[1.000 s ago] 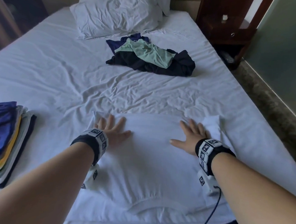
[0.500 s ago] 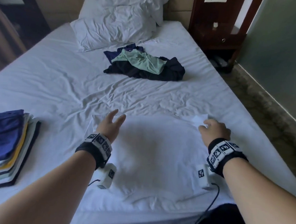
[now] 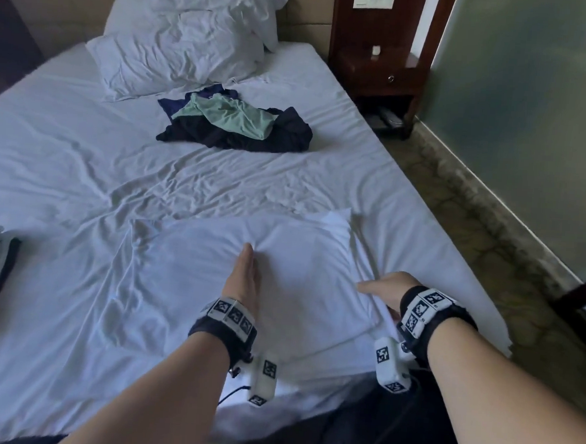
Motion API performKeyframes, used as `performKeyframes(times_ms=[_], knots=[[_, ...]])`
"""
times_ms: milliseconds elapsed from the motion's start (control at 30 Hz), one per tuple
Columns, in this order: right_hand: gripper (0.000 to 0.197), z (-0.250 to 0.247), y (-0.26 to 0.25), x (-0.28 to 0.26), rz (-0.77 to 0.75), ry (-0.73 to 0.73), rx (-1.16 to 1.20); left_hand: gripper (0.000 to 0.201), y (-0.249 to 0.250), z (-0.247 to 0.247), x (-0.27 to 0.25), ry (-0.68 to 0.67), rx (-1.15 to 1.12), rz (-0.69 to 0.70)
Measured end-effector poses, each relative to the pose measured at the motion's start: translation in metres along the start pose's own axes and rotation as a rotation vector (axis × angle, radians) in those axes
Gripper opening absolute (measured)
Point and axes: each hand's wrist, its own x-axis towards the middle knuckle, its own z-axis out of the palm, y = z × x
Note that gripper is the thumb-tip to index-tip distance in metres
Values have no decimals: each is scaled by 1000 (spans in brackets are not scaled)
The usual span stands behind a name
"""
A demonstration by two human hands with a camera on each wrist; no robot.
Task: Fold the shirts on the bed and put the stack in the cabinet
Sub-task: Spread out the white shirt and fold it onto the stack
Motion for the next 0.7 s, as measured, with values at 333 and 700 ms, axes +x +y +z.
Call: performKeyframes(times_ms=[333, 700], knots=[[17, 20, -1, -7, -201, -48, 87, 95, -14, -4, 12, 5, 33, -11], [36, 96, -184, -118, -472, -88, 229, 73, 140, -60, -50, -61, 244, -37]])
